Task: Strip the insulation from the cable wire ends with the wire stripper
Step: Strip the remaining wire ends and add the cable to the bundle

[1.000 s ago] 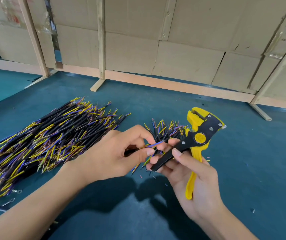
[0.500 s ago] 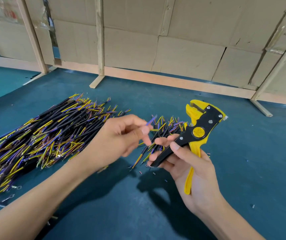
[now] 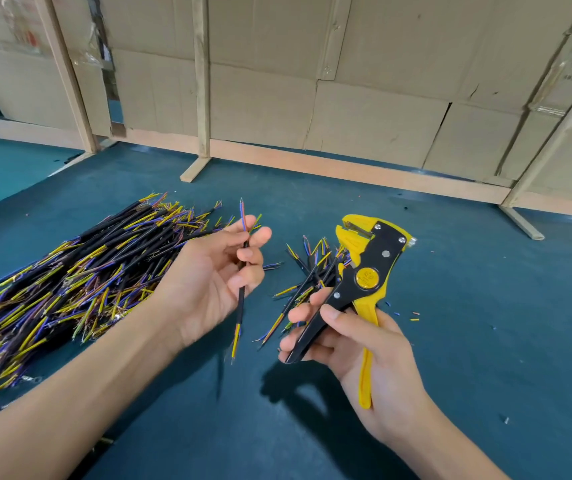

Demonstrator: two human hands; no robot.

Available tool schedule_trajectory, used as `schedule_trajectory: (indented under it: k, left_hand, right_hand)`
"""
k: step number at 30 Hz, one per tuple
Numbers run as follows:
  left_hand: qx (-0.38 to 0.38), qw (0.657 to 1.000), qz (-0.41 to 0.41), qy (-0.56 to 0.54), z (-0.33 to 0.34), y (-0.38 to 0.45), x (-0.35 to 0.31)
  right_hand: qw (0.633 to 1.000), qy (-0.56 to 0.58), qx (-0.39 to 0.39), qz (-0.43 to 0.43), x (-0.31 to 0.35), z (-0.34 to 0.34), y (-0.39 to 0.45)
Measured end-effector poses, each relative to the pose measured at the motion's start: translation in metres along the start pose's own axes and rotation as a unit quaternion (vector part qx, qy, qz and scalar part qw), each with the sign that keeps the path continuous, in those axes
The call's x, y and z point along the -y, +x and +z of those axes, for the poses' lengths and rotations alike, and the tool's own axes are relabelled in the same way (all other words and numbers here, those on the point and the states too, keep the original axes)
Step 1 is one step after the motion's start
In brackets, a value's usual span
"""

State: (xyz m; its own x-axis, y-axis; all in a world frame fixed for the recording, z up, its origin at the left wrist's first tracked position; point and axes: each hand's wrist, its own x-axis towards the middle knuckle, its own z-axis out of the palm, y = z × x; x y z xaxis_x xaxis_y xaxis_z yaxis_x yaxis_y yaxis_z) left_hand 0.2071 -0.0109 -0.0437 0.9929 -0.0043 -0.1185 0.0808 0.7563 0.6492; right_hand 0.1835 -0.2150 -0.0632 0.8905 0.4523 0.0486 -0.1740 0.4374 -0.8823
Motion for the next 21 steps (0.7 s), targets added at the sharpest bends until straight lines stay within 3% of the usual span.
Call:
schedule_trajectory:
  k: [5, 8, 11, 14, 21]
  left_hand:
    - [-0.004, 0.981, 0.109, 0.159, 0.006, -0.003, 0.005]
    - [0.023, 0.926, 0.214, 0.311, 0.008, -0.008, 0.010]
    - [0.049, 0.873, 0.248, 0.417, 0.007, -0.013, 0.016]
    - [0.048, 0.857, 0.241, 0.454, 0.006, -0.015, 0.021]
    - [0.029, 0.857, 0.253, 0.447, 0.008, -0.016, 0.021]
  right_hand:
    - [0.999, -0.017, 0.023, 0.023, 0.000, 0.001, -0.001]
    - [0.997, -0.023, 0.058, 0.050, 0.005, 0.002, -0.002]
    - [0.992, -0.023, 0.096, 0.078, 0.008, 0.003, -0.003]
    - [0.989, -0.030, 0.112, 0.092, 0.008, 0.005, -0.004]
    - [0.987, 0.003, 0.124, 0.105, 0.011, 0.001, -0.003]
